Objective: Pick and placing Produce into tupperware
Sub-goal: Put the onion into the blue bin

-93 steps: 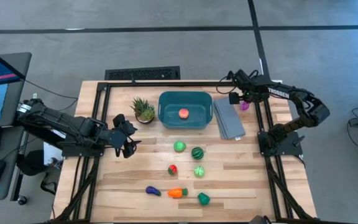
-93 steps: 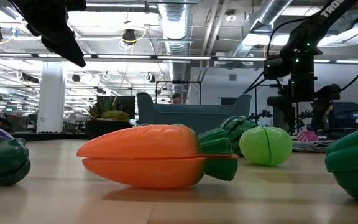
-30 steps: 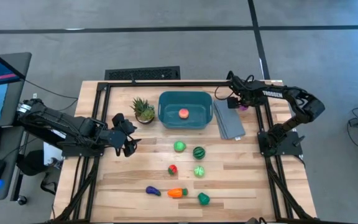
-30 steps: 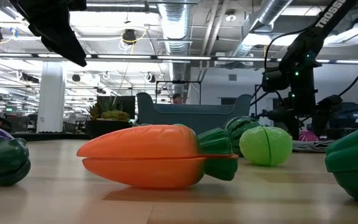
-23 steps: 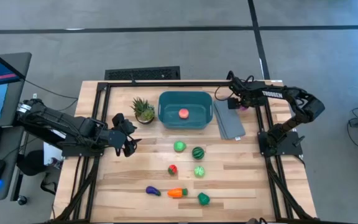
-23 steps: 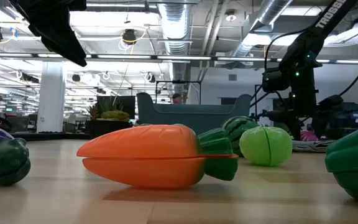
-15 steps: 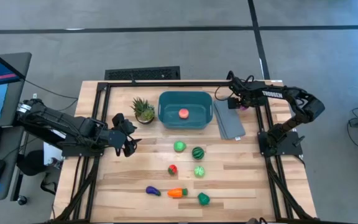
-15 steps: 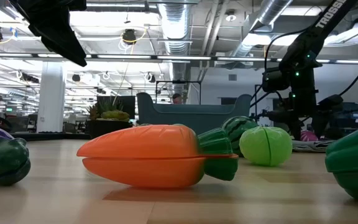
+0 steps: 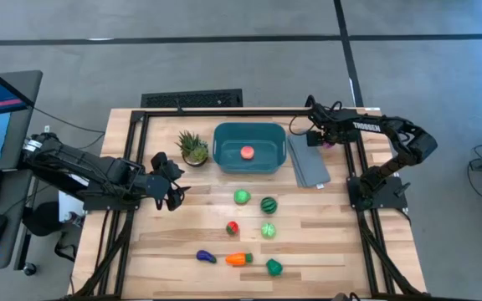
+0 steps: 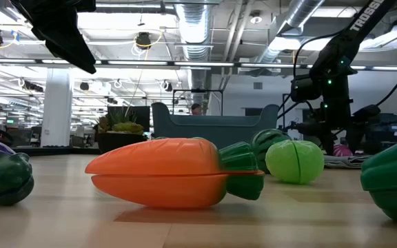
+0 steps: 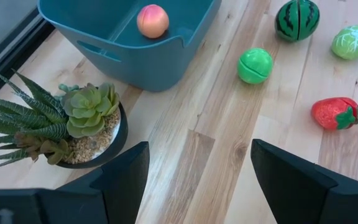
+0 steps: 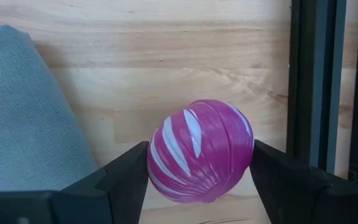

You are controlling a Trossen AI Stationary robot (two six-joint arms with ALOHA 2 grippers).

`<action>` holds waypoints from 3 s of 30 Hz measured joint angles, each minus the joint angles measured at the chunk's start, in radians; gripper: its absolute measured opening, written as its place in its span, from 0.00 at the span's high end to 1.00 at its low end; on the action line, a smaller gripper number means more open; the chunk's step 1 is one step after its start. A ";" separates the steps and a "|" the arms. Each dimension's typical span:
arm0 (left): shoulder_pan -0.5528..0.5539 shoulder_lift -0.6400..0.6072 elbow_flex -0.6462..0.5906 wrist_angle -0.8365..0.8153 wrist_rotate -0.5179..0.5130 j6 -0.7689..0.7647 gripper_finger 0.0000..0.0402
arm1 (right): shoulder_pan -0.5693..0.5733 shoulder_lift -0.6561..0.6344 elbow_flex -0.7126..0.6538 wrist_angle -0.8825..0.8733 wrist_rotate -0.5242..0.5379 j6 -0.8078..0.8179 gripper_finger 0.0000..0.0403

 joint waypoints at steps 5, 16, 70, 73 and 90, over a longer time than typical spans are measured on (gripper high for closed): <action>0.000 0.000 0.000 0.000 0.000 0.000 0.32 | 0.000 -0.013 0.000 -0.006 -0.003 0.000 0.30; 0.000 0.000 0.000 0.015 0.000 0.000 0.32 | -0.001 -0.088 0.000 -0.027 -0.014 -0.017 0.32; 0.000 0.000 0.001 0.140 -0.053 0.015 0.32 | 0.222 -0.825 0.000 0.003 -0.185 0.081 0.32; 0.000 0.000 0.001 0.153 -0.055 0.016 0.32 | 0.267 -0.825 0.000 0.040 -0.185 0.082 0.32; 0.000 0.000 0.001 0.163 -0.098 0.012 0.32 | 0.500 -0.813 0.000 0.248 -0.185 0.080 0.32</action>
